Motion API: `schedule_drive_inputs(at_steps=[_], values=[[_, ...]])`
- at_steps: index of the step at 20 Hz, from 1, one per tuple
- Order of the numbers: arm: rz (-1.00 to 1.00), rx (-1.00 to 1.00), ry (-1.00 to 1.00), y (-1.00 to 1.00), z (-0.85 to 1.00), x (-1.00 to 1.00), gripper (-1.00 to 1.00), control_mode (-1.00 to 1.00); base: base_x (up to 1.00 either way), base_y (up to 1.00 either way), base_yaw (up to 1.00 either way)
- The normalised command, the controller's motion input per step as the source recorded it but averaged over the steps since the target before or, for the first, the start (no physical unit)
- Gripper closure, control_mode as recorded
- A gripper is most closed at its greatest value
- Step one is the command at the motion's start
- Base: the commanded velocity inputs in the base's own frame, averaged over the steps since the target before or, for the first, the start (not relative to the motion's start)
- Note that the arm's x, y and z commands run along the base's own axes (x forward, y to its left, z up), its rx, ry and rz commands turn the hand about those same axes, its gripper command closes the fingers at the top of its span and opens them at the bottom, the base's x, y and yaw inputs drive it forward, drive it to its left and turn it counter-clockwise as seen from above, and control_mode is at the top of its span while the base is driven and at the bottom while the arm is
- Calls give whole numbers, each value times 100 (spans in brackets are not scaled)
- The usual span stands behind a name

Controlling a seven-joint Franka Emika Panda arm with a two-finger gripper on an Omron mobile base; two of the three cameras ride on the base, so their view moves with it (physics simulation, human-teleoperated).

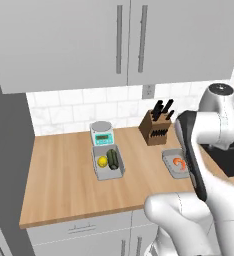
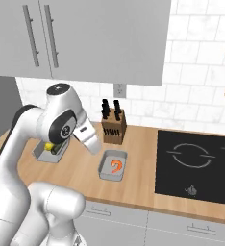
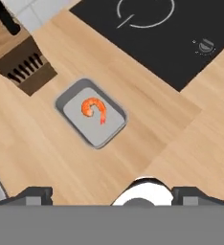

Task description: Take the meat container that has the shrimp and place it on the second highest rack of the freezer. Then take the vegetable container that has the lemon and cucumber and place it on the highest rack of the freezer.

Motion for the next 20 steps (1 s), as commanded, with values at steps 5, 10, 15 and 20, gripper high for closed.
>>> schedule_drive_inputs(at_steps=[5, 10, 15, 20], values=[[-39, 20, 0, -11, -10, 0, -100, -100, 0, 0, 0], [-22, 21, 2, -31, -7, -2, -100, -100, 0, 0, 0], [-2, 7, 16, -3, -39, 0, -100, -100, 0, 0, 0], [0, 9, 14, -3, -50, 0, -100, -100, 0, 0, 0]])
